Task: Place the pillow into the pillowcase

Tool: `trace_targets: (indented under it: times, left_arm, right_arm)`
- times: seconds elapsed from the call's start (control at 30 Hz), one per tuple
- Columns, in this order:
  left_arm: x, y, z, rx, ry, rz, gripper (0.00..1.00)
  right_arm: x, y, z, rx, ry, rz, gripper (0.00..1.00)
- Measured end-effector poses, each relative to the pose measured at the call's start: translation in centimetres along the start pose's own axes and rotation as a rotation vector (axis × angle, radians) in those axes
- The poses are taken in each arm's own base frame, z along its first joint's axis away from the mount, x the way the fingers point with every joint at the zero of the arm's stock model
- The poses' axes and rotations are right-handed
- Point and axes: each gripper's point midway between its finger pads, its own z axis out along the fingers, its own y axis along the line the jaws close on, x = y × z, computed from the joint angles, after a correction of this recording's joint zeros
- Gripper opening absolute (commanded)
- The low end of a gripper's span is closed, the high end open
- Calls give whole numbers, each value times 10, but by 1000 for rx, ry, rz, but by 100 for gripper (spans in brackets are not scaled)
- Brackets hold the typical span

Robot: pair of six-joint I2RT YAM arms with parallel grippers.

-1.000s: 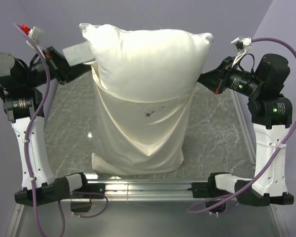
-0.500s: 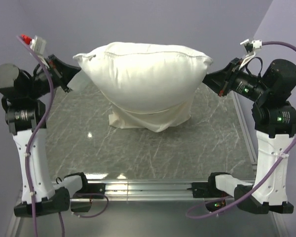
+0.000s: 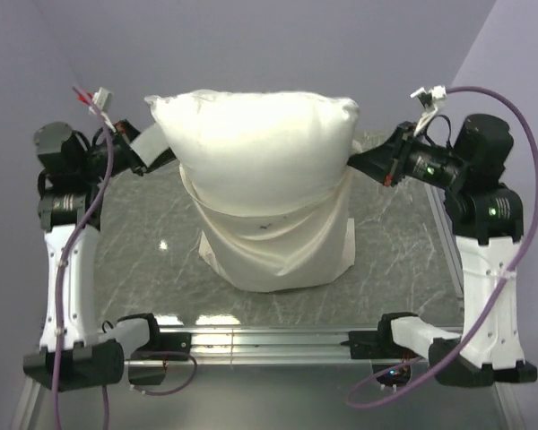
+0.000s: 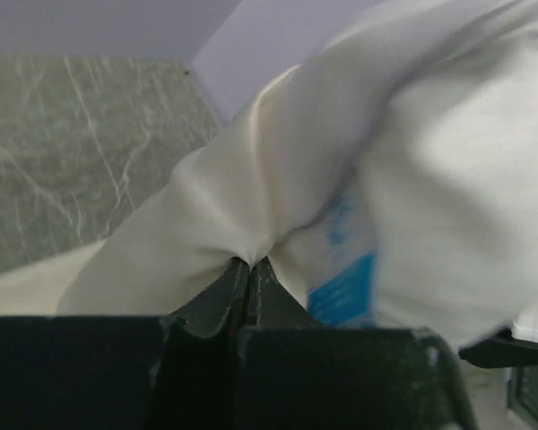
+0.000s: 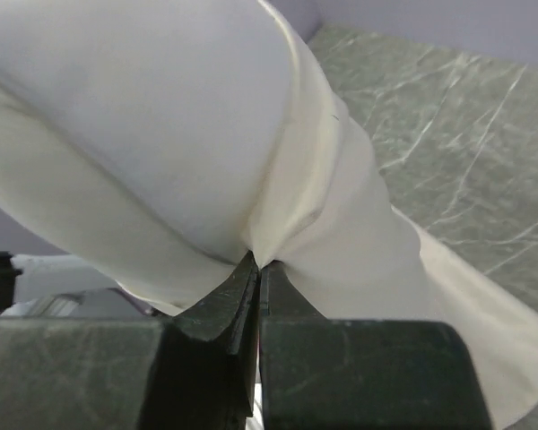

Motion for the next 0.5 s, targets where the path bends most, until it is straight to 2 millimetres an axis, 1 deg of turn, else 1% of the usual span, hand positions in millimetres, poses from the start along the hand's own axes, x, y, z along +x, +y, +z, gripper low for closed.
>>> trace_targets:
  times: [0.03, 0.07, 0.1, 0.13, 0.17, 0.2, 0.23, 0.27, 0.3, 0.33, 0.37, 0.4, 0.43, 0.5]
  left_arm:
    - [14, 15, 3, -20, 36, -69, 0]
    - [20, 30, 7, -38, 65, -128, 0]
    - [17, 40, 12, -55, 78, -173, 0]
    - [4, 46, 16, -63, 73, -200, 0]
    - [-20, 43, 20, -62, 52, -206, 0]
    - [-46, 34, 21, -49, 23, -179, 0]
    - [-73, 16, 22, -18, -12, -117, 0]
    - [-95, -10, 20, 22, -43, -46, 0]
    - [-108, -32, 15, 50, -73, 22, 0]
    - [-117, -59, 6, 79, -107, 98, 0]
    - [-118, -77, -2, 97, -131, 153, 0]
    - [-113, -93, -12, 108, -153, 197, 0]
    - [-103, -102, -20, 107, -163, 212, 0]
    - [-75, -111, -34, 109, -153, 217, 0]
  right_arm:
    - [8, 0, 2, -2, 34, 28, 0]
    - [6, -3, 6, -3, 51, 44, 0]
    - [-3, -8, 10, 4, 54, 55, 0]
    - [-23, -10, 9, 19, 31, 68, 0]
    - [-53, -10, 5, 22, -17, 58, 0]
    - [-75, -7, 1, 19, -63, 46, 0]
    - [-98, -3, -7, 15, -116, 35, 0]
    - [-115, 3, -15, 2, -165, 16, 0]
    - [-127, 9, -25, -6, -210, -4, 0]
    - [-132, 15, -34, -9, -243, -20, 0]
    - [-131, 22, -42, -10, -262, -30, 0]
    - [-127, 28, -46, -11, -272, -47, 0]
    - [-117, 29, -48, -10, -268, -43, 0]
    - [-90, 36, -52, -20, -236, -32, 0]
